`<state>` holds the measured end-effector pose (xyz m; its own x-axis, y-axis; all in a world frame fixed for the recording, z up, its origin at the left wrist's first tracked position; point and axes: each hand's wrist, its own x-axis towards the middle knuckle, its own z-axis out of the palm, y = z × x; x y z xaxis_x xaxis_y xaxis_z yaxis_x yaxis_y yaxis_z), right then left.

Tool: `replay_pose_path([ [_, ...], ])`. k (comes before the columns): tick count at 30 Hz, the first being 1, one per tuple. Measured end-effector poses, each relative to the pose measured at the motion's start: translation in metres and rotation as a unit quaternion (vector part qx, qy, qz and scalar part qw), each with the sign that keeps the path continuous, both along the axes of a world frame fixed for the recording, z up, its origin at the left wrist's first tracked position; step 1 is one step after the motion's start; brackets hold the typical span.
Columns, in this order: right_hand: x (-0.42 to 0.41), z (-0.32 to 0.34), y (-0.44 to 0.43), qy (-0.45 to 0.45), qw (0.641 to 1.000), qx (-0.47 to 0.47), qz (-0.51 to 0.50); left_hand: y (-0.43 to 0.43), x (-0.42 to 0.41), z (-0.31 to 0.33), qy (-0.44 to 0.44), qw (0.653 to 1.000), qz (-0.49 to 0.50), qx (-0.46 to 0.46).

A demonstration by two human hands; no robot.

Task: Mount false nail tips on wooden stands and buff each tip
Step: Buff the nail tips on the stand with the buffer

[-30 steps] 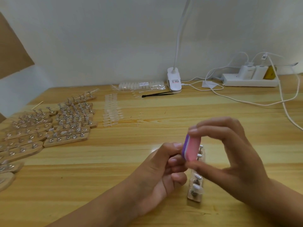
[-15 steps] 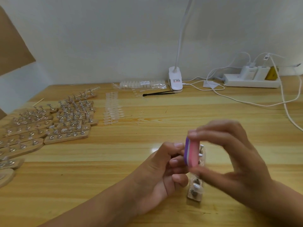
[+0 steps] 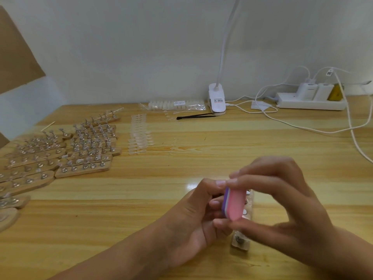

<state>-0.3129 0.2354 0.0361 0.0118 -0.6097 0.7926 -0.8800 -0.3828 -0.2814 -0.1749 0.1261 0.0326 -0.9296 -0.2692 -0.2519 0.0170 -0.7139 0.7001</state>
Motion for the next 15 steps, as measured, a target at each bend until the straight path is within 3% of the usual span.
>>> replay_pose_path([
  [15,-0.0055,0.0034,0.0015,0.011,1.000,0.004,-0.008,0.0008,-0.0002,-0.0015,0.010,1.000,-0.009,-0.015],
])
